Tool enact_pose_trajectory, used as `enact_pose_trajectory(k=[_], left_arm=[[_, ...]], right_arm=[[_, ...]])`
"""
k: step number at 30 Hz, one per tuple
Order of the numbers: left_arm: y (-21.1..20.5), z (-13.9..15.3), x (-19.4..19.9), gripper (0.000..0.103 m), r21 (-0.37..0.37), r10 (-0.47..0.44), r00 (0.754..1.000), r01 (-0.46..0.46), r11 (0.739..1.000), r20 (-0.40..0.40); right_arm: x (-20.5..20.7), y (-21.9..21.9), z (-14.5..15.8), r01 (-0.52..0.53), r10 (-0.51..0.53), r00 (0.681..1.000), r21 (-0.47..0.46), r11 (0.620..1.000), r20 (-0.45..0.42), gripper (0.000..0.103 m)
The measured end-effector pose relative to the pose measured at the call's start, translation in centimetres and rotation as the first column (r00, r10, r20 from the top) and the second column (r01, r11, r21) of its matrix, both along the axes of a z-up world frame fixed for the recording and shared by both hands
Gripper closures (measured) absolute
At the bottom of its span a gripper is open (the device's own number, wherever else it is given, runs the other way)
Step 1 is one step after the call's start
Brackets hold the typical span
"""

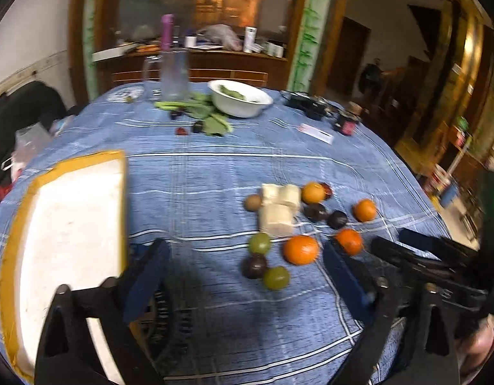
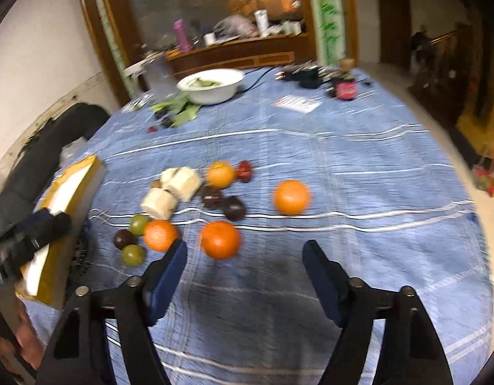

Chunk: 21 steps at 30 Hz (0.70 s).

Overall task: Organize fruits
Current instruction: 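Grasp an orange with the right tool while the left tool grasps a cream cube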

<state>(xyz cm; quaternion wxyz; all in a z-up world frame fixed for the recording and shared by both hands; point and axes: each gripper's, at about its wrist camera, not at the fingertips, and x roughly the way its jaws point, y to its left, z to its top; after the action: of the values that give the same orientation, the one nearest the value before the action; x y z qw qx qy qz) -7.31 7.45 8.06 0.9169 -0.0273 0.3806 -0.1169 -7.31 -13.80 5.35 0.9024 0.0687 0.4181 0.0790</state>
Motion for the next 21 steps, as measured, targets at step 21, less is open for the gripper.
enact_pose_trajectory(k=[21], left_arm=[[-4.9, -6.2, 9.1, 0.055, 0.003, -0.069, 0.967, 0.072, 0.997, -0.246]], right_arm=[[3.6, 2.3, -3.8, -0.059, 0.058, 0.997, -0.013, 0.998, -0.042, 0.061]])
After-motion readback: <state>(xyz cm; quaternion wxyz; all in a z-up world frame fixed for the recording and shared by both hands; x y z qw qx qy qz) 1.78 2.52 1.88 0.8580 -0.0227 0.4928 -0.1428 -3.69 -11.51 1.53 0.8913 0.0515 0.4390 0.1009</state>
